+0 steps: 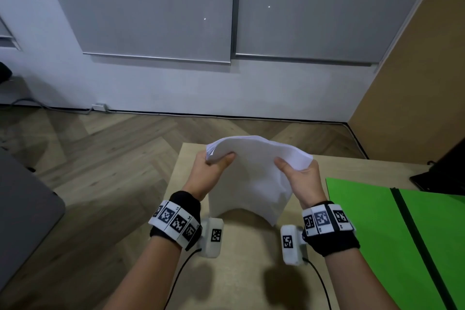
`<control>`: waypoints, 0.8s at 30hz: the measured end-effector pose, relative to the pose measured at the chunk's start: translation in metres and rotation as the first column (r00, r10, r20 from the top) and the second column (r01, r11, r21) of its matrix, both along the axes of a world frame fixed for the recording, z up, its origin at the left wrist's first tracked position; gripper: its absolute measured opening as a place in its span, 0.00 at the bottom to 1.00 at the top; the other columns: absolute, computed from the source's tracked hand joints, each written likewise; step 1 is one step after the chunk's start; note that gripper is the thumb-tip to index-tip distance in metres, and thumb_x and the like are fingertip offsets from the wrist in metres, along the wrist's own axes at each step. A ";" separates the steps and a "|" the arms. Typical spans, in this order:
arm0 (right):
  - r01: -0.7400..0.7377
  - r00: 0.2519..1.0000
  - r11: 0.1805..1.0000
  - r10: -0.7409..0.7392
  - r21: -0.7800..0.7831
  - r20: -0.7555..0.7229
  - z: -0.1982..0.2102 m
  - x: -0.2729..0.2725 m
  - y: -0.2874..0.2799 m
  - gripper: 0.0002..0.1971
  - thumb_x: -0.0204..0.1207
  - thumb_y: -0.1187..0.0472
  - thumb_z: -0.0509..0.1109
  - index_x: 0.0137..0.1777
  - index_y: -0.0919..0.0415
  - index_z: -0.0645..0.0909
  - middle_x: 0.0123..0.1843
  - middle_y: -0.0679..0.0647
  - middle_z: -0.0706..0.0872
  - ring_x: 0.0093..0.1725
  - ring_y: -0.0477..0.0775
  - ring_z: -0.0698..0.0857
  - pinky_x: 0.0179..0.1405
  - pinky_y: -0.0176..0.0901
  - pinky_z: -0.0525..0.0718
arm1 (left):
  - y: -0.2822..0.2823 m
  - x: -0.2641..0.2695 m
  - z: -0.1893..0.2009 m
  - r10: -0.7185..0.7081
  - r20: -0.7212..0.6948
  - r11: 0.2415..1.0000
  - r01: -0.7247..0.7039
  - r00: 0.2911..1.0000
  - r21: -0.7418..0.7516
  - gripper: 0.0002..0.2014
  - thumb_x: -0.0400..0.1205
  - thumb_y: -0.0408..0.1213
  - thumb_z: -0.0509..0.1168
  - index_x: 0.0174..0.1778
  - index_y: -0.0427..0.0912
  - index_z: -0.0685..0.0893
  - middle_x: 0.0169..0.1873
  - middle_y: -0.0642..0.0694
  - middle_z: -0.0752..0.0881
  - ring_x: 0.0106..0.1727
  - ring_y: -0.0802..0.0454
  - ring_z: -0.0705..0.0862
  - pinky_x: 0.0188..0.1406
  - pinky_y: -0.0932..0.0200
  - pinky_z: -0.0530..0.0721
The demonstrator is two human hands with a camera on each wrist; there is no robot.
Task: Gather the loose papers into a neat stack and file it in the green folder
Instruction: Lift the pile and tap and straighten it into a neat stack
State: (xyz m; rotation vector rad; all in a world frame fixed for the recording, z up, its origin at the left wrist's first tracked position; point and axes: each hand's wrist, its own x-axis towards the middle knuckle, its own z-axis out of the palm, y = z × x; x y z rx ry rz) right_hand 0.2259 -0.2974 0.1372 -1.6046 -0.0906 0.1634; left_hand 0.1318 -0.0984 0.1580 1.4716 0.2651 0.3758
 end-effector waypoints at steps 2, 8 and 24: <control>0.013 1.000 1.000 -0.014 -0.018 -0.013 -0.009 0.000 0.001 0.39 0.50 0.44 0.84 0.60 0.66 0.81 0.51 0.59 0.90 0.50 0.57 0.90 0.46 0.45 0.87 | -0.002 0.000 -0.005 0.011 -0.023 1.000 -0.012 1.000 -0.007 0.10 0.79 0.28 0.70 0.52 0.47 0.87 0.47 0.48 0.91 0.45 0.60 0.90 0.47 0.61 0.87; 0.059 0.998 0.998 -0.060 -0.012 -0.033 -0.007 -0.001 0.002 0.36 0.52 0.48 0.84 0.59 0.66 0.81 0.51 0.60 0.90 0.48 0.59 0.90 0.48 0.50 0.89 | -0.005 0.000 -0.008 0.044 -0.043 0.999 -0.044 0.998 -0.008 0.11 0.79 0.27 0.69 0.46 0.50 0.86 0.43 0.50 0.90 0.42 0.59 0.89 0.46 0.61 0.88; 0.046 0.989 0.996 -0.056 -0.076 -0.140 -0.023 -0.007 0.006 0.28 0.67 0.60 0.80 0.63 0.66 0.72 0.53 0.58 0.85 0.52 0.59 0.85 0.55 0.50 0.83 | -0.002 -0.003 -0.025 0.061 -0.162 0.998 -0.059 0.985 0.015 0.13 0.79 0.24 0.68 0.41 0.49 0.85 0.43 0.43 0.88 0.45 0.49 0.86 0.51 0.51 0.86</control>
